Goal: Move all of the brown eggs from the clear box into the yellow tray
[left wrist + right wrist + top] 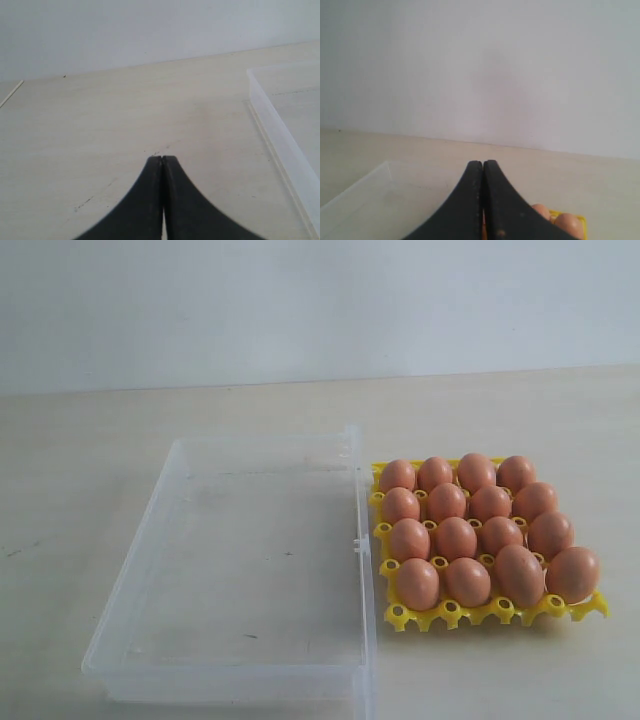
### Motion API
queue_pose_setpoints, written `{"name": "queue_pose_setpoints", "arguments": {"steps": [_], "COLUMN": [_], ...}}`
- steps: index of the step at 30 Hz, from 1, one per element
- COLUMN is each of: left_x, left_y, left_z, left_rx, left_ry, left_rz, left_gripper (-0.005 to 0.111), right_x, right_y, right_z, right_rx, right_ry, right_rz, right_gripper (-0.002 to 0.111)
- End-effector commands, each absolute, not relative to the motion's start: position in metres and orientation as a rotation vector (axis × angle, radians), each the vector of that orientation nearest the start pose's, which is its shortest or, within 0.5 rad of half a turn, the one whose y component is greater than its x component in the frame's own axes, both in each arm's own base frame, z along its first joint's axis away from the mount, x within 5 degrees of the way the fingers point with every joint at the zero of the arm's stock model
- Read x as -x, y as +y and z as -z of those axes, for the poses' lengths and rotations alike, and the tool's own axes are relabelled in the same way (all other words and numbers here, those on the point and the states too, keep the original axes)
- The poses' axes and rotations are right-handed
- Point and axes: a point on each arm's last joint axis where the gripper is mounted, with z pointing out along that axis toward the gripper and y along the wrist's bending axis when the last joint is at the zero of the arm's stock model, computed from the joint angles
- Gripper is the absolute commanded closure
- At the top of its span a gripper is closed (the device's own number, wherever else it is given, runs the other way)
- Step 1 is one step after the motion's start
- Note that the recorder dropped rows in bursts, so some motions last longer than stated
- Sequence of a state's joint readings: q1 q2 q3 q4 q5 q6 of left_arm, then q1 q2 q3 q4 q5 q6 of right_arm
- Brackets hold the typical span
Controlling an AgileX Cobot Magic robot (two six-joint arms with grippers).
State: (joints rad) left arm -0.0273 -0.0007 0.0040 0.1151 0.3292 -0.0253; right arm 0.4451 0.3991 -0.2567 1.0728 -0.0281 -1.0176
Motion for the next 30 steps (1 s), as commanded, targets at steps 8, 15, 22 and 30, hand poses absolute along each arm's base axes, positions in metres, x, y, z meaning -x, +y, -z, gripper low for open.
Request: {"name": "queue_pose_setpoints", "arguments": {"steps": [8,15,22,30], "left_x": [-0.054,-0.054,-0.054,-0.054], "left_y": [0.002,0.002,0.002,0.002], "left_z": [-0.185,-0.185,-0.185,-0.185], "left_rx": [-0.073,-0.073,-0.073,-0.073], "left_ry": [1.796,1.796,1.796,1.796], "left_rz": [-0.07,-0.07,-0.07,-0.07], "left_gripper": [0.107,0.107,0.107,0.107], "right_x": [-0.07,-0.063,-0.059,-0.056], "right_y": [0.025,0.021,0.019,0.022], "right_z": [-0.231,-0.225,-0.224,-0.222], "right_rx": [0.229,0.208,0.243,0.275], "right_ry": [1.611,1.59,1.58,1.595], "right_rz": [-0.301,-0.232,-0.135,-0.143], "right_gripper": [0.108,0.108,0.108,0.108]}}
